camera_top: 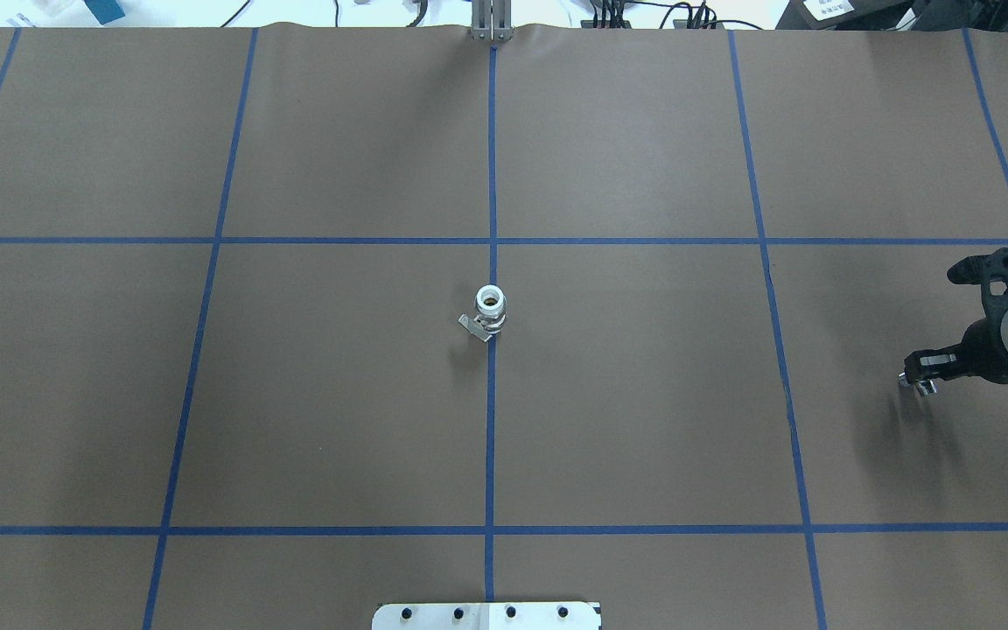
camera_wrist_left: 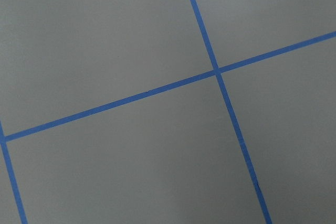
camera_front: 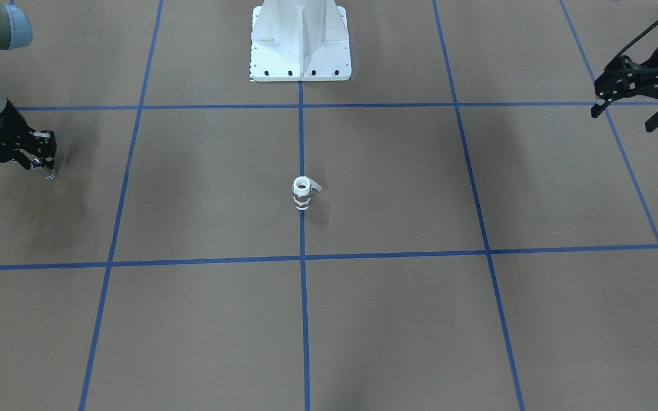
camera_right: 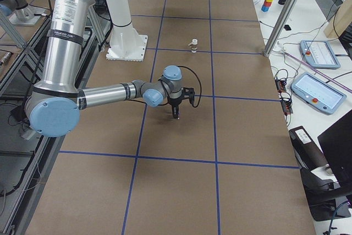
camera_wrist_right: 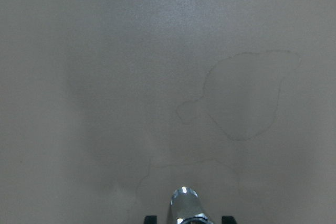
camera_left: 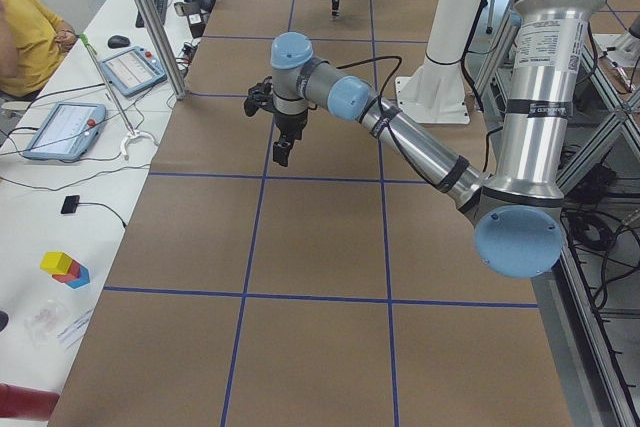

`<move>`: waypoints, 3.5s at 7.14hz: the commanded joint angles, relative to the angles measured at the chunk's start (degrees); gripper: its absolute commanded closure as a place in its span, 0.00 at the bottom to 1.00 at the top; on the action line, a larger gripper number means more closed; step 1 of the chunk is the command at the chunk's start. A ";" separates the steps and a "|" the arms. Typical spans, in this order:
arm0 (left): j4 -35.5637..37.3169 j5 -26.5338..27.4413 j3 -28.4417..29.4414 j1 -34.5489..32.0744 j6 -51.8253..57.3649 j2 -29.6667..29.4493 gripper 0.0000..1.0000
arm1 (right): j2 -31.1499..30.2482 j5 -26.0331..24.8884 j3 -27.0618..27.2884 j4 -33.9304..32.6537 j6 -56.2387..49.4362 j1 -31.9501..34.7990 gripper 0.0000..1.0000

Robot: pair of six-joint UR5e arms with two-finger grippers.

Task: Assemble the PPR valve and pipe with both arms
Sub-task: 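Lower the right gripper onto the chrome pipe fitting and grasp it, then carry the chrome fitting with the right gripper above the standing valve, then lower the chrome fitting onto the valve top with the right gripper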

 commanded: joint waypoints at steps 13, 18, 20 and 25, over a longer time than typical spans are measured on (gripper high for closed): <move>-0.18 -0.70 14.54 -20.09 38.34 7.62 0.00 | 39.25 7.18 7.76 -39.70 17.27 -0.49 1.00; -0.27 -0.70 14.80 -20.01 33.91 7.70 0.00 | 62.44 -1.62 -11.88 -44.60 30.58 -10.88 1.00; -0.27 -0.70 14.80 -20.01 33.91 7.70 0.00 | 68.62 -1.62 -18.24 -48.23 31.80 -12.02 1.00; -0.27 -0.70 14.71 -20.01 33.91 7.70 0.00 | 70.05 -5.31 -20.81 -47.71 32.43 -13.34 1.00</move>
